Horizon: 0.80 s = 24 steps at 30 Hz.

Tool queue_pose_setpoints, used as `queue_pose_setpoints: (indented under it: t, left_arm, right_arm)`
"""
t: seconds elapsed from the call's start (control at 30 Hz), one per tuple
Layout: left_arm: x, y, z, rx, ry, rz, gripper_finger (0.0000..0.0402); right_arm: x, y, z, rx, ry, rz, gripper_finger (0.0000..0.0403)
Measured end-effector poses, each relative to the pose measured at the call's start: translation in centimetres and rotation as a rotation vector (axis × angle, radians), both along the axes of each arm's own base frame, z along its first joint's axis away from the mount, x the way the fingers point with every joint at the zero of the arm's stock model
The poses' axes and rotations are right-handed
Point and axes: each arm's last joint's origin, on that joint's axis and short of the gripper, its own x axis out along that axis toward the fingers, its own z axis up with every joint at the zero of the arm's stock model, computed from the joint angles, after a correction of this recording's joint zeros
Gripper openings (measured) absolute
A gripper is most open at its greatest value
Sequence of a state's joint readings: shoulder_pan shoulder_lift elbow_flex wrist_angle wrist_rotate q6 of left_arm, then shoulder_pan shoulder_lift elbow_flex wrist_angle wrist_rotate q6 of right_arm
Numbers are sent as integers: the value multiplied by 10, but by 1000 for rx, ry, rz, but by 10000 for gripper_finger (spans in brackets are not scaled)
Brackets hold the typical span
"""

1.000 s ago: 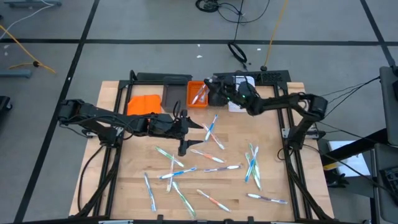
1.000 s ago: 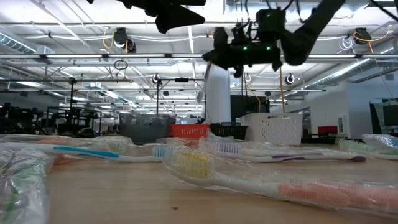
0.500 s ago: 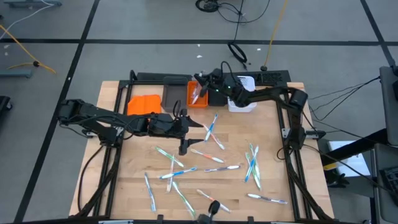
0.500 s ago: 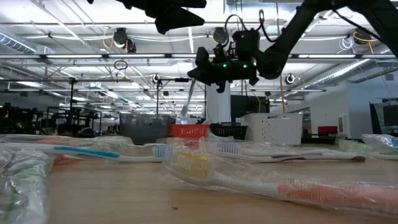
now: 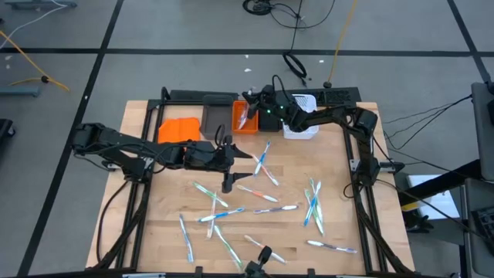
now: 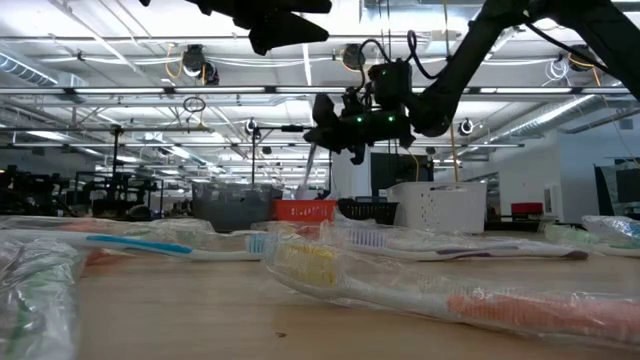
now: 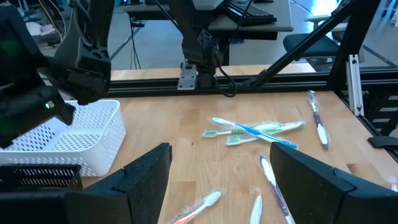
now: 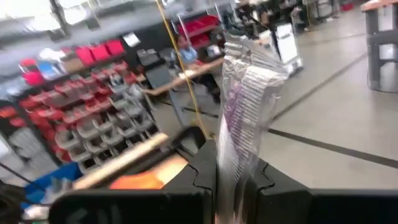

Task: Pick & Place Toothbrushes
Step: Put the violet toothbrush into the orange bin

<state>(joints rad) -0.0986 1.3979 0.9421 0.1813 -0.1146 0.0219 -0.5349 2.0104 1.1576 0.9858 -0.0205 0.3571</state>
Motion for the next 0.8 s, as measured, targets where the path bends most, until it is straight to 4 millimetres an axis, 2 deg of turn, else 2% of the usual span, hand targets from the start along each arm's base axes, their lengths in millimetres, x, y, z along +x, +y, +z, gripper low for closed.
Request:
queue_pose_setpoints:
  t: [0.8]
  left_arm:
    - [0,0,0,-5,-3,2,273]
  right_arm:
    - [4,7,-4,42,15,-50,13]
